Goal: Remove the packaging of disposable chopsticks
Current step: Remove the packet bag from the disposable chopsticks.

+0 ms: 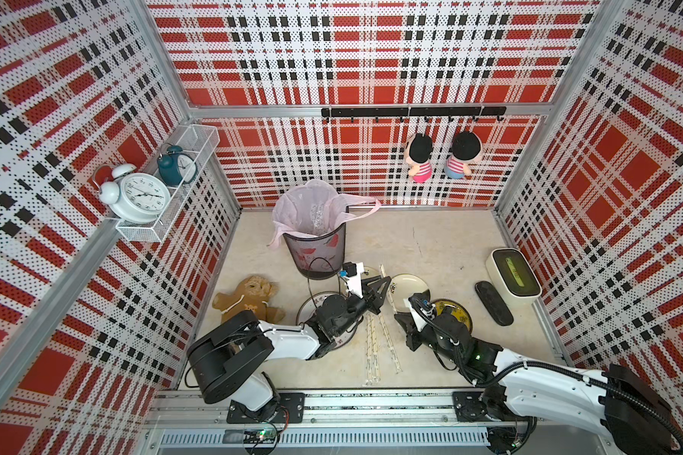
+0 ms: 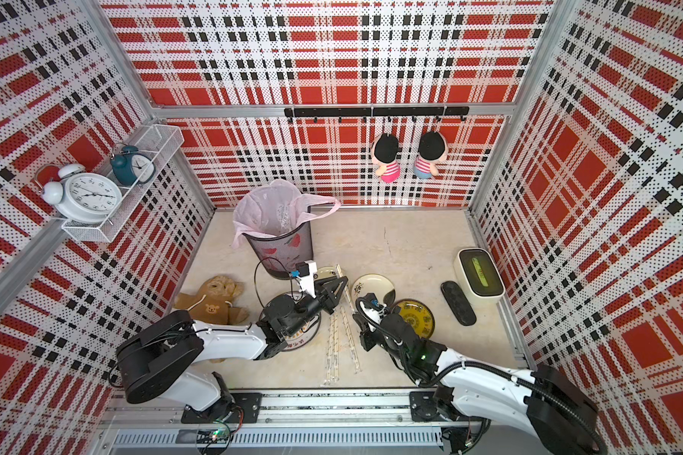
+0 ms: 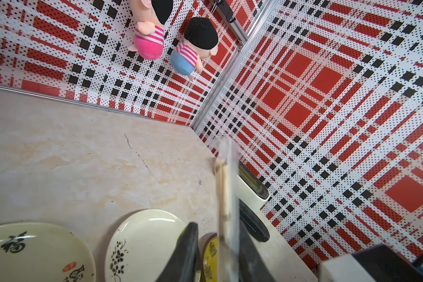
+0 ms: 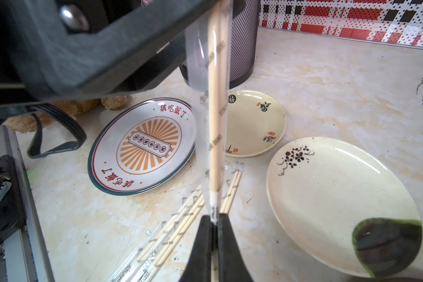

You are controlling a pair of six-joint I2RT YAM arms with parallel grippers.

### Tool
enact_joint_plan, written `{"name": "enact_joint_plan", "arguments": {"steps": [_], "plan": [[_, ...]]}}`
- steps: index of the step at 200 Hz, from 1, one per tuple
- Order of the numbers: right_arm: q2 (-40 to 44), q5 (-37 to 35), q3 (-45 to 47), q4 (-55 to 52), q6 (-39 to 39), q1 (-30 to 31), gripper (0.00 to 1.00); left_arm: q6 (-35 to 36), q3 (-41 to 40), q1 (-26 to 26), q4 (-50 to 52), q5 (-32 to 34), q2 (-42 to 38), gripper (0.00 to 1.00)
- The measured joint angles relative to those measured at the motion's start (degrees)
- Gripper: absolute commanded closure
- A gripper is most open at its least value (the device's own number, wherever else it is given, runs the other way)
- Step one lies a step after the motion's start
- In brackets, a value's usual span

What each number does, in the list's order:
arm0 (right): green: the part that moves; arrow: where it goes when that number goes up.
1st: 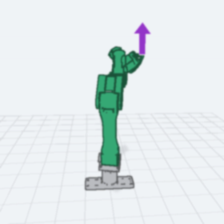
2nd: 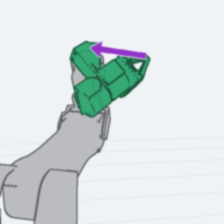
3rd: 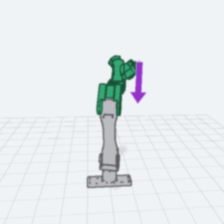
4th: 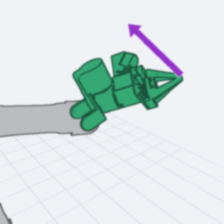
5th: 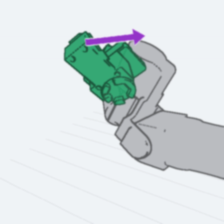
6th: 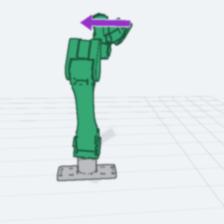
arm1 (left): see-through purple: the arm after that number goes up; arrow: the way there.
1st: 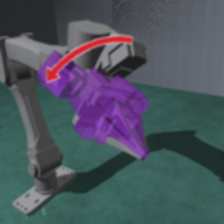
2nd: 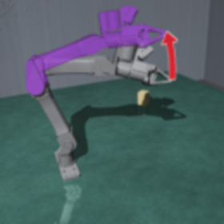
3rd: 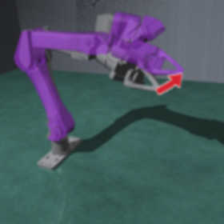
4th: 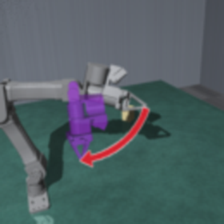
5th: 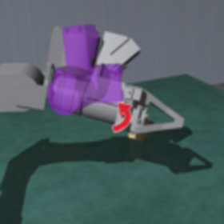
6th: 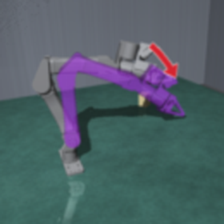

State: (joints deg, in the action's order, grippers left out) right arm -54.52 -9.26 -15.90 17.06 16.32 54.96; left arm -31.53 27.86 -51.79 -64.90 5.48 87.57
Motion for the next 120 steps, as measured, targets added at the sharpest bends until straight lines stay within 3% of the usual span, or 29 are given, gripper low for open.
{"name": "enact_joint_plan", "arguments": {"steps": [30, 70, 84, 105, 120], "plan": [[-0.02, -0.07, 0.02, 0.76, -0.20, 0.00, 1.00, -0.15, 0.85, -0.17, -0.13, -0.39, 0.00, 1.00], [-0.20, 0.02, 1.64, 4.28, -0.26, -0.02, 0.99, -0.13, 1.55, -0.76, 0.00, -0.46, 0.02, 1.00], [-0.22, 0.07, 2.78, 6.14, -0.17, -0.02, 0.51, 0.07, 1.55, -0.83, 0.31, -0.44, 0.02, 1.00], [-0.04, 0.04, 3.91, 7.91, -0.22, -0.04, 0.02, 0.85, 1.57, -0.87, 0.85, -0.26, 0.00, 1.00], [1.38, 0.04, 4.79, 9.31, -0.37, -0.52, 0.00, 2.19, 1.68, -0.85, 1.81, -0.44, -0.35, 1.00]]}}
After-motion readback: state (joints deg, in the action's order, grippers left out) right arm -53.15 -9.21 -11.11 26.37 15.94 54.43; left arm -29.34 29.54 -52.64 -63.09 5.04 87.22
